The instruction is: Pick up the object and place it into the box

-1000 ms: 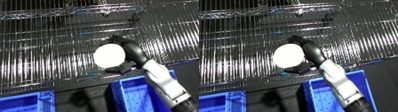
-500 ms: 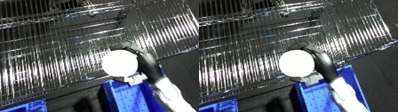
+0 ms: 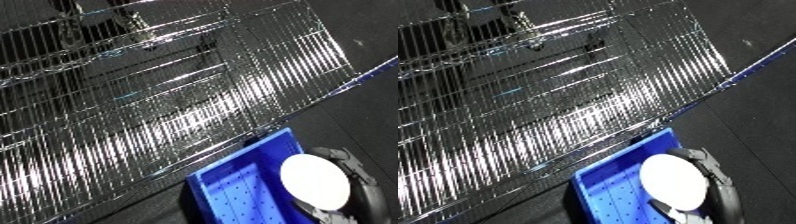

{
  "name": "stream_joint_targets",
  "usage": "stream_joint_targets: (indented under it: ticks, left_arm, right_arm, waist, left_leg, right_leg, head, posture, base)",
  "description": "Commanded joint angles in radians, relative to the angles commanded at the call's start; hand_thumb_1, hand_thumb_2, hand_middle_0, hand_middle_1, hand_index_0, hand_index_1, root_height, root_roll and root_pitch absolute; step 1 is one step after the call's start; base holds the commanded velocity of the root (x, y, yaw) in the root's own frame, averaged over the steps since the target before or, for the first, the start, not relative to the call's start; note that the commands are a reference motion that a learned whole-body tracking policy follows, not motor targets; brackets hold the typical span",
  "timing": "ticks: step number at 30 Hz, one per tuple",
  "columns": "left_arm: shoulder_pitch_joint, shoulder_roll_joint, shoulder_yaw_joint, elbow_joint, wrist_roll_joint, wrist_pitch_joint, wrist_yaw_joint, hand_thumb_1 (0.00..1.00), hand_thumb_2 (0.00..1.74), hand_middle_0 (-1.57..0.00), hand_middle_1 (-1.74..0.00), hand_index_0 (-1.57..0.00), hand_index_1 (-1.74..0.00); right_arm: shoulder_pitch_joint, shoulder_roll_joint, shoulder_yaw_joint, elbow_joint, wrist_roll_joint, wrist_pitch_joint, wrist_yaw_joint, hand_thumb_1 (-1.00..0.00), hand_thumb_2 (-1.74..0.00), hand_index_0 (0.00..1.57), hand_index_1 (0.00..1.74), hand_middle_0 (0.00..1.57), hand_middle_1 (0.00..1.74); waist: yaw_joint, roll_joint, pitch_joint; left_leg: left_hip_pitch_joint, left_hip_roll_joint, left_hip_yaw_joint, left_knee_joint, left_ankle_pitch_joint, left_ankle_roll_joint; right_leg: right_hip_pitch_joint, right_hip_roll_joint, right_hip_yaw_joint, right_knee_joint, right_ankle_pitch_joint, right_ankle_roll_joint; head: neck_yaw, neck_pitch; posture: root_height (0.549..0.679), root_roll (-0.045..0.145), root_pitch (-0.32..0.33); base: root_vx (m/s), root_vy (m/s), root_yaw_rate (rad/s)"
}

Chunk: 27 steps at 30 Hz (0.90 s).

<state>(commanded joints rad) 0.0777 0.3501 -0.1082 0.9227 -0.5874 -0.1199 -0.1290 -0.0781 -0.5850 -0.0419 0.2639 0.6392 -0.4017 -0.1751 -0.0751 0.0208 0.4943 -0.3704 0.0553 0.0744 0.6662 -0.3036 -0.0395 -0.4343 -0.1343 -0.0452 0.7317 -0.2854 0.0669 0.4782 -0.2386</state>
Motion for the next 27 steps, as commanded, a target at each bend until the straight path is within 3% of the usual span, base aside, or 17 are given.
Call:
stream_joint_targets:
  ticks: [8,15,20,27]
  left_arm:
    - [-0.037,0.000,-0.070,0.040,-0.030,-0.025,-0.015,0.00,0.00,0.00,0.00,0.00,0.00]
    - [-0.063,-0.005,-0.117,0.074,-0.049,-0.028,-0.027,0.00,0.00,0.00,0.00,0.00,0.00]
    - [-0.073,-0.002,-0.134,0.090,-0.057,-0.029,-0.037,0.00,0.00,0.00,0.00,0.00,0.00]
    - [-0.082,0.006,-0.131,0.098,-0.063,-0.020,-0.047,0.00,0.00,0.00,0.00,0.00,0.00]
  right_arm:
    - [-0.036,-0.014,0.022,0.306,0.170,0.005,0.079,-0.35,-0.61,0.55,0.61,0.55,0.61]
    - [-0.117,-0.026,0.050,0.538,0.165,0.005,0.116,0.00,0.00,0.00,0.00,0.00,0.00]
    - [-0.143,-0.029,0.076,0.612,0.146,0.017,0.147,0.00,0.00,0.00,0.00,0.00,0.00]
    - [-0.145,-0.005,0.083,0.652,0.218,0.064,0.252,0.00,0.00,0.00,0.00,0.00,0.00]
  waist:
    - [0.006,0.029,0.001]
    - [0.019,0.058,-0.003]
    - [0.025,0.063,-0.010]
    - [0.036,0.053,-0.022]
  left_leg:
    - [0.022,-0.016,0.004,-0.012,0.015,-0.0037]
    - [0.027,-0.037,0.003,-0.022,0.023,-0.0058]
    - [0.032,-0.044,0.000,-0.030,0.026,-0.0066]
    - [0.036,-0.049,-0.006,-0.033,0.030,-0.0072]
  right_leg:
    - [0.020,-0.0036,-0.001,-0.021,0.004,-0.0121]
    - [0.023,-0.0055,0.000,-0.024,0.003,-0.0172]
    - [0.026,-0.0038,-0.001,-0.027,0.002,-0.0181]
    - [0.036,0.0028,-0.011,-0.028,-0.003,-0.0207]
  head:
    - [0.162,-0.086]
    - [0.223,-0.159]
    - [0.221,-0.195]
    - [0.156,-0.233]
  posture:
    - [0.647,0.079,0.006]
    - [0.647,0.086,0.002]
    - [0.648,0.088,0.000]
    - [0.648,0.088,-0.003]
  base:
    - [-0.022,0.020,-0.010]
    - [-0.011,0.034,0.037]
    - [0.000,0.009,0.031]
    - [-0.004,-0.009,0.027]
